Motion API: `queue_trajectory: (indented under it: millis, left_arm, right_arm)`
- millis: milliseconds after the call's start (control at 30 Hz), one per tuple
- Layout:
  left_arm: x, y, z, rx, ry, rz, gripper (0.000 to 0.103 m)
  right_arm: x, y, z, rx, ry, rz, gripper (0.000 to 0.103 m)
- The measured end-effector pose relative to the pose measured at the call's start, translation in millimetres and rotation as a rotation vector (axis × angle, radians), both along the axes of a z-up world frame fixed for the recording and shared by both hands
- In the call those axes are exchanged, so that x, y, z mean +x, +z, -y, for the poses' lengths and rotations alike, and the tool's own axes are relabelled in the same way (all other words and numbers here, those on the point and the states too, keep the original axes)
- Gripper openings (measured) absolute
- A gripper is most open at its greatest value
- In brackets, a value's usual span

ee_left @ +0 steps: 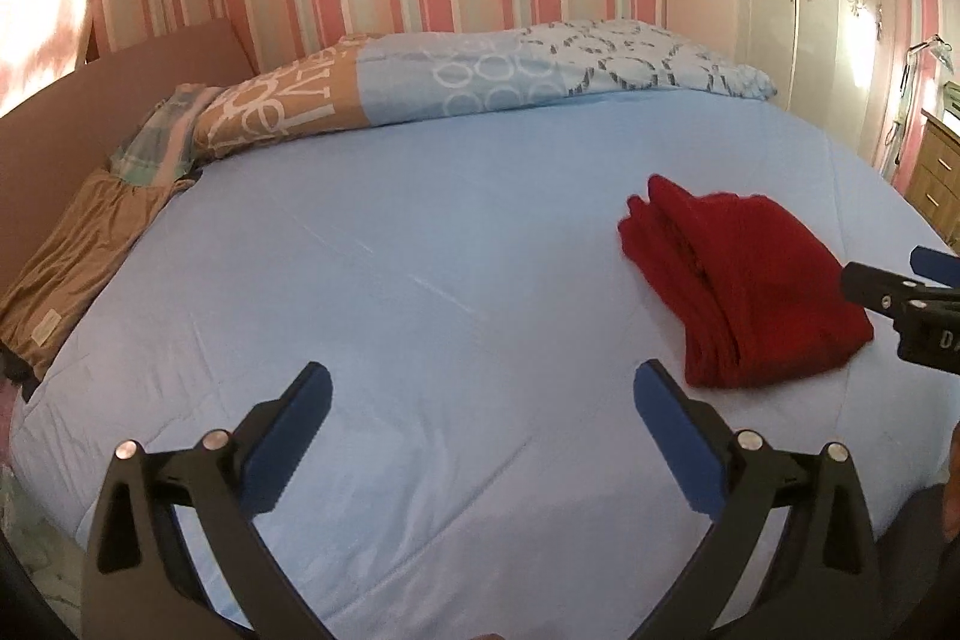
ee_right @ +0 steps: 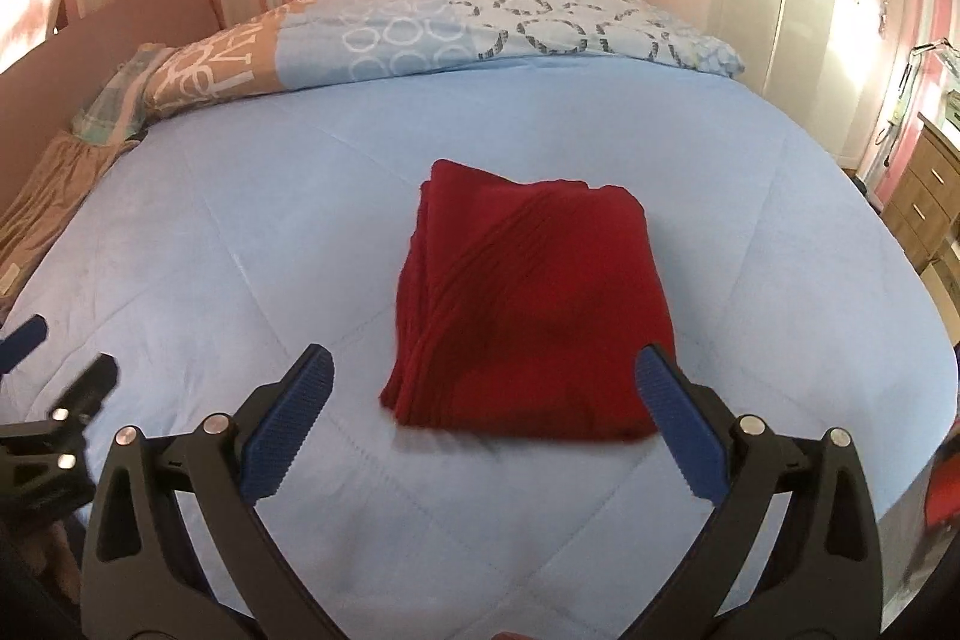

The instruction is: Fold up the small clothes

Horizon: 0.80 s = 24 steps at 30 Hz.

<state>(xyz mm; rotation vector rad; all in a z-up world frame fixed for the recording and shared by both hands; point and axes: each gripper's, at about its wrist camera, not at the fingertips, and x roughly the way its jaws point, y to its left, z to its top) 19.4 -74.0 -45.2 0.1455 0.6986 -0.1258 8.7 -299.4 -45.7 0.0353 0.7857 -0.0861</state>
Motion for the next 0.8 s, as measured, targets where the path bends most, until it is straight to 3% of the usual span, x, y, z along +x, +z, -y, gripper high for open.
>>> queue_trajectory:
  millis: [233, 333, 800]
  left_arm:
    - [-21, 1, -15, -0.047, 0.036, -0.055, 0.101]
    - [-31, 4, -11, -0.034, 0.007, -0.073, 0.101]
    - [-48, 24, -20, -0.073, 0.079, -0.03, 0.101]
  right_arm:
    - [-24, 11, -8, -0.043, 0.008, 0.033, 0.1]
    - [-29, 14, -10, -0.04, 0.007, 0.029, 0.1]
    - [-41, 20, -22, -0.024, 0.029, 0.037, 0.1]
